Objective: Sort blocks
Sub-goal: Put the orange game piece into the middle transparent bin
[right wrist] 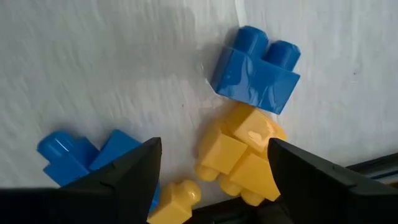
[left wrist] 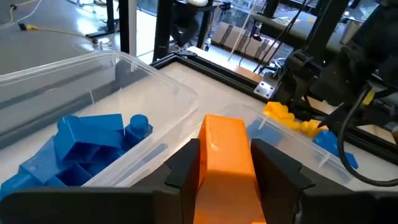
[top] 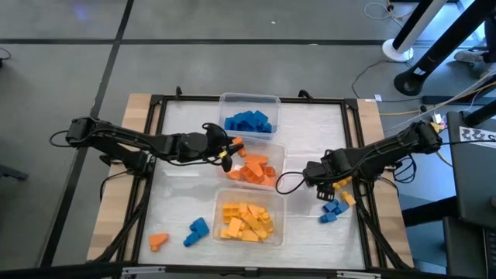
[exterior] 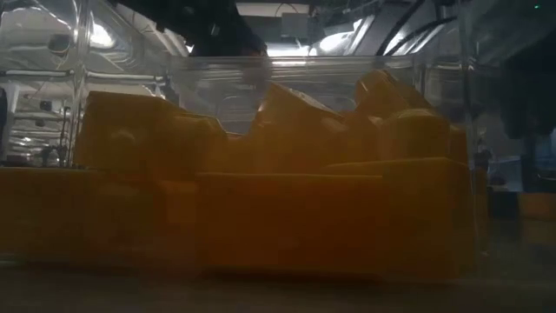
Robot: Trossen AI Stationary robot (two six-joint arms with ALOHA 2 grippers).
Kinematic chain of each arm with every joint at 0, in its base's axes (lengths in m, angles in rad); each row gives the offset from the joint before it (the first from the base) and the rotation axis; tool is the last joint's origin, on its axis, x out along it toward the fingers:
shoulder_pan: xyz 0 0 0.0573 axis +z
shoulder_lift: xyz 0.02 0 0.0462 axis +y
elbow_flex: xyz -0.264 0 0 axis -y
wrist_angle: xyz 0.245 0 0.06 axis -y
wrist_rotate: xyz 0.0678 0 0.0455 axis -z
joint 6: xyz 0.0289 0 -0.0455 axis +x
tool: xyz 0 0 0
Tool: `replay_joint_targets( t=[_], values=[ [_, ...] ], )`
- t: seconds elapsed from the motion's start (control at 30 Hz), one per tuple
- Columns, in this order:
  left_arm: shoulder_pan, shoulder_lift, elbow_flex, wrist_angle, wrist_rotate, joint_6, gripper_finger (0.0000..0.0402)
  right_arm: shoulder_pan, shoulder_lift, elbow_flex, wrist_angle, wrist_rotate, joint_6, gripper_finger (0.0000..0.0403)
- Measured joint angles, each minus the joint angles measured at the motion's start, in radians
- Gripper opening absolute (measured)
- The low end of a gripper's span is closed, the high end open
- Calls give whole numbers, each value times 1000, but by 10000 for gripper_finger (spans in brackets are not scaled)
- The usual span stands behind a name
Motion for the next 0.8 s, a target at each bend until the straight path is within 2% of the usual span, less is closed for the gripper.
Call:
replay_joint_targets(
  t=[0.13, 0.23, 0.53, 0.67, 0.8],
  values=[
    [-1, 0, 0, -4, 2, 0, 118, 0, 0, 0, 34, 1, -28, 293],
    [-1, 0, 0, -23, 16, 30, 135, 0, 0, 0, 70, 19, -123, 293],
    [-1, -1, 0, -64, 16, 24, 228, 0, 0, 0, 116, 105, -571, 293],
    [-3, -1, 0, -53, 16, -39, 238, 0, 0, -13, 112, 109, -781, 293],
    [-3, -1, 0, -53, 15, -79, 239, -2, 0, -90, 120, 118, -931, 293]
  ],
)
